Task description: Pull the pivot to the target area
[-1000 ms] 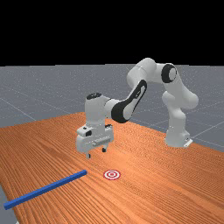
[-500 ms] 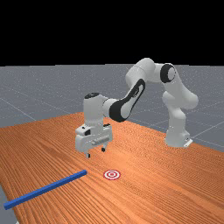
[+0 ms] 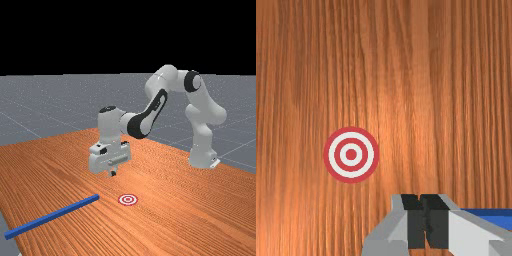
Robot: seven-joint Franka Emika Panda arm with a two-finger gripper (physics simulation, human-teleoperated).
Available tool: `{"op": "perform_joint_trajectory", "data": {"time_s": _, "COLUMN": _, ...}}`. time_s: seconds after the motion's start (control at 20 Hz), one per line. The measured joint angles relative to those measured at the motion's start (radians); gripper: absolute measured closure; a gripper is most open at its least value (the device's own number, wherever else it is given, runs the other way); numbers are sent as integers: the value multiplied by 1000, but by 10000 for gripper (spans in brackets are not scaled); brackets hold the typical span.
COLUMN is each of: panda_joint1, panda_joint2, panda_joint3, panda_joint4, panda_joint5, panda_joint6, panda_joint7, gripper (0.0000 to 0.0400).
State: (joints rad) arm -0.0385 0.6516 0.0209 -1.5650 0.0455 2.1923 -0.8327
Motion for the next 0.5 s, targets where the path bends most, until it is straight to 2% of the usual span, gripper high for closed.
{"op": "perform_joint_trajectory", "data": {"time_s": 0.05, "panda_joint1": -1, "panda_joint2": -5, "panda_joint3": 0, "panda_joint4": -8, "panda_joint5": 1, "panda_joint6": 3, "panda_joint7": -1, "gripper": 393}}
{"op": "perform_joint_trajectory", "data": {"time_s": 0.1, "panda_joint1": 26, "panda_joint2": -6, "panda_joint3": -31, "panda_joint4": -10, "panda_joint5": -29, "panda_joint6": 7, "panda_joint7": 74, "gripper": 395}}
{"op": "perform_joint_trajectory", "data": {"time_s": 0.15, "panda_joint1": 44, "panda_joint2": -21, "panda_joint3": -55, "panda_joint4": -37, "panda_joint5": -9, "panda_joint6": 20, "panda_joint7": 203, "gripper": 397}}
{"op": "perform_joint_trajectory", "data": {"time_s": 0.25, "panda_joint1": 54, "panda_joint2": -48, "panda_joint3": -68, "panda_joint4": -84, "panda_joint5": 1, "panda_joint6": 40, "panda_joint7": 271, "gripper": 399}}
{"op": "perform_joint_trajectory", "data": {"time_s": 0.3, "panda_joint1": 104, "panda_joint2": -74, "panda_joint3": -125, "panda_joint4": -137, "panda_joint5": 41, "panda_joint6": 66, "panda_joint7": 571, "gripper": 399}}
{"op": "perform_joint_trajectory", "data": {"time_s": 0.5, "panda_joint1": 131, "panda_joint2": -188, "panda_joint3": -148, "panda_joint4": -326, "panda_joint5": 49, "panda_joint6": 144, "panda_joint7": 717, "gripper": 400}}
